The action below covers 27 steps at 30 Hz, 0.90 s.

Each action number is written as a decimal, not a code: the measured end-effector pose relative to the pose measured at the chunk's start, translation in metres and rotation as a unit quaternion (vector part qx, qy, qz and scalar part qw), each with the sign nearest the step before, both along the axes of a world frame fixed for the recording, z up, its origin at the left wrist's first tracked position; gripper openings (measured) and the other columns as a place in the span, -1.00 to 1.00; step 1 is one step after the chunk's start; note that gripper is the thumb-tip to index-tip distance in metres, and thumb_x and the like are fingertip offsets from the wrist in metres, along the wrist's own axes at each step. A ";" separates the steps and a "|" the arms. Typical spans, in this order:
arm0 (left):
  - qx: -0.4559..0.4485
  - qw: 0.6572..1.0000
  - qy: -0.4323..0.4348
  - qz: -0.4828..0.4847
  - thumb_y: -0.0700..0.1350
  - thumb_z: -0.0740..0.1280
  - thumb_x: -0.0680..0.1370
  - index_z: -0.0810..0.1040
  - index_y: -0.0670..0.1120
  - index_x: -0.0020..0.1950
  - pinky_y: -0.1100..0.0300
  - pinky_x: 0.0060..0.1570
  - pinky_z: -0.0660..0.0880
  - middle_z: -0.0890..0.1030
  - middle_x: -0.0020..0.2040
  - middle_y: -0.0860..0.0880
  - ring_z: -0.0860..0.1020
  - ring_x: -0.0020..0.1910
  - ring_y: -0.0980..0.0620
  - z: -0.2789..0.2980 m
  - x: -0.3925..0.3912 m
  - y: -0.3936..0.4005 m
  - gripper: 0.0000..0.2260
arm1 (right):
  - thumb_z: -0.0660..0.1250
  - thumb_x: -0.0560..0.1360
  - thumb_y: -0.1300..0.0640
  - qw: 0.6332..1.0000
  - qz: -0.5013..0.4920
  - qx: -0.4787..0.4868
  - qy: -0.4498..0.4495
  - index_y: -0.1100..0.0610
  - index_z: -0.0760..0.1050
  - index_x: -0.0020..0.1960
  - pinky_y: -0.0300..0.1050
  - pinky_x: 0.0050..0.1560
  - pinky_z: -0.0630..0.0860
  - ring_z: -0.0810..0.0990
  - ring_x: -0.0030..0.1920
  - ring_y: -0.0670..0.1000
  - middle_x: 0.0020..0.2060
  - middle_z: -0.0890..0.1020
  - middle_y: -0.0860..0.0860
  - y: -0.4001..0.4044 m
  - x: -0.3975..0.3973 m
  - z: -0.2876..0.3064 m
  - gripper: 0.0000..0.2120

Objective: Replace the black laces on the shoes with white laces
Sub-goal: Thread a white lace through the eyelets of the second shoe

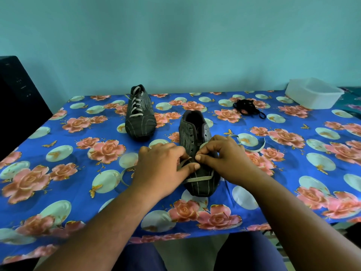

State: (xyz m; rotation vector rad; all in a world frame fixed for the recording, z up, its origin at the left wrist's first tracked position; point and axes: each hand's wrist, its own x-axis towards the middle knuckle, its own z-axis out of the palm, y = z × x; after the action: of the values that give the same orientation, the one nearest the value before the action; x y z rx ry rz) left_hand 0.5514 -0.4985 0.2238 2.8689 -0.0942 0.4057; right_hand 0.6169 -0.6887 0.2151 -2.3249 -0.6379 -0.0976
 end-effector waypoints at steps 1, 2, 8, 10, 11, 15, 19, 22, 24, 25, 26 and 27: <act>0.009 1.000 -0.002 0.003 0.47 0.08 0.47 0.54 0.13 0.02 -0.01 0.03 0.33 0.53 -0.04 0.15 0.51 0.07 0.08 -0.001 -0.001 -0.002 -0.51 | 0.43 0.50 -0.14 1.000 -0.011 -0.010 -0.022 -0.27 0.58 -0.20 0.13 0.23 0.30 0.48 0.11 -0.02 -0.11 0.57 -0.18 -0.001 0.000 0.000 -0.89; 0.012 1.000 -0.007 0.003 0.45 0.11 0.48 0.52 0.13 0.02 -0.01 0.03 0.32 0.52 -0.02 0.15 0.50 0.09 0.07 -0.001 -0.002 -0.003 -0.54 | 0.42 0.52 -0.11 0.999 -0.015 -0.006 -0.045 -0.27 0.56 -0.20 0.08 0.22 0.28 0.47 0.11 -0.04 -0.11 0.57 -0.18 -0.001 -0.001 0.001 -0.87; -0.048 0.999 0.004 0.012 0.41 0.27 0.47 0.51 0.12 0.00 -0.03 0.06 0.35 0.50 -0.07 0.16 0.51 0.08 0.04 -0.005 -0.001 -0.004 -0.62 | 0.35 0.62 0.07 0.952 -0.087 0.287 0.058 0.08 0.58 -0.07 -0.36 -0.36 0.35 0.36 -0.41 -0.16 -0.37 0.50 -0.17 -0.013 0.006 0.018 -0.87; -0.075 0.997 0.010 0.015 0.40 0.30 0.46 0.52 0.13 -0.01 -0.03 0.06 0.36 0.52 -0.06 0.16 0.51 0.08 0.05 -0.006 -0.001 -0.004 -0.63 | 0.31 0.64 0.08 0.920 -0.136 0.364 0.060 0.06 0.55 -0.09 -0.28 -0.34 0.40 0.39 -0.39 -0.12 -0.34 0.54 -0.11 -0.023 0.014 0.026 -0.85; -0.084 0.996 0.012 0.017 0.40 0.31 0.46 0.52 0.13 -0.01 -0.03 0.06 0.38 0.54 -0.05 0.15 0.51 0.07 0.05 -0.007 -0.001 -0.004 -0.63 | 0.29 0.65 0.08 0.900 -0.165 0.400 0.056 0.04 0.53 -0.10 -0.25 -0.35 0.41 0.40 -0.40 -0.12 -0.33 0.55 -0.10 -0.028 0.019 0.029 -0.84; -0.104 0.994 0.013 0.023 0.39 0.32 0.45 0.52 0.14 -0.02 -0.07 0.07 0.43 0.54 -0.06 0.15 0.53 0.04 0.05 -0.009 -0.001 -0.004 -0.65 | 0.23 0.68 0.06 0.834 -0.297 0.464 0.041 0.08 0.49 -0.03 -0.14 -0.35 0.45 0.41 -0.43 -0.10 -0.24 0.60 0.00 -0.057 0.038 0.029 -0.85; -0.115 0.993 0.001 0.024 0.37 0.33 0.47 0.52 0.16 0.03 -0.08 0.12 0.42 0.55 0.00 0.16 0.50 0.11 0.04 -0.012 -0.002 -0.006 -0.66 | 0.33 0.63 0.06 0.922 -0.272 0.269 0.063 0.05 0.48 0.25 -0.15 -0.29 0.43 0.53 -0.22 -0.02 0.07 0.60 0.11 -0.062 0.040 0.003 -0.78; -0.110 0.993 0.009 0.028 0.34 0.28 0.52 0.48 0.21 0.31 0.01 0.22 0.28 0.51 0.28 0.19 0.42 0.32 0.05 -0.015 -0.004 -0.010 -0.58 | 0.41 0.57 -0.01 0.976 -0.144 0.161 0.006 -0.10 0.55 0.21 -0.13 -0.14 0.48 0.57 -0.01 -0.01 0.09 0.57 -0.06 -0.047 0.025 -0.006 -0.78; -0.108 0.994 0.022 0.020 0.37 0.17 0.50 0.34 0.26 0.48 0.02 0.25 0.21 0.40 0.44 0.21 0.33 0.44 0.06 -0.016 -0.005 -0.012 -0.44 | 0.37 0.56 -0.12 0.994 -0.041 0.075 -0.071 -0.16 0.62 0.15 -0.07 -0.04 0.45 0.53 0.01 -0.03 0.00 0.60 -0.16 -0.035 0.013 -0.003 -0.82; -0.108 0.994 0.025 0.019 0.37 0.11 0.48 0.29 0.27 0.52 0.02 0.26 0.19 0.36 0.48 0.22 0.30 0.47 0.08 -0.017 -0.005 -0.013 -0.39 | 0.32 0.56 -0.19 0.993 -0.004 0.008 -0.118 -0.17 0.64 0.13 -0.04 -0.01 0.41 0.51 0.01 -0.02 -0.03 0.61 -0.18 -0.029 0.009 -0.002 -0.78; -0.111 0.993 0.024 0.022 0.36 0.09 0.46 0.26 0.28 0.54 0.02 0.28 0.19 0.34 0.50 0.23 0.29 0.48 0.09 -0.017 -0.005 -0.014 -0.36 | 0.26 0.55 -0.25 0.986 0.019 -0.052 -0.158 -0.19 0.65 0.11 -0.02 0.00 0.37 0.49 0.01 -0.01 -0.05 0.61 -0.19 -0.023 0.006 -0.001 -0.72; -0.115 0.993 0.025 0.028 0.36 0.08 0.45 0.27 0.27 0.54 0.01 0.30 0.19 0.34 0.50 0.24 0.28 0.49 0.10 -0.018 -0.005 -0.014 -0.36 | 0.22 0.54 -0.28 0.978 0.027 -0.095 -0.185 -0.20 0.66 0.10 0.00 0.00 0.35 0.48 0.00 0.00 -0.06 0.61 -0.19 -0.017 0.005 0.001 -0.68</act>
State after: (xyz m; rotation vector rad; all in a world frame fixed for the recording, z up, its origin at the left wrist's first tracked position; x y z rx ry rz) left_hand 0.5467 -0.5123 0.2060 2.6566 0.0385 0.3312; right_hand 0.6217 -0.7062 0.2164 -2.4926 -0.9280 -0.4710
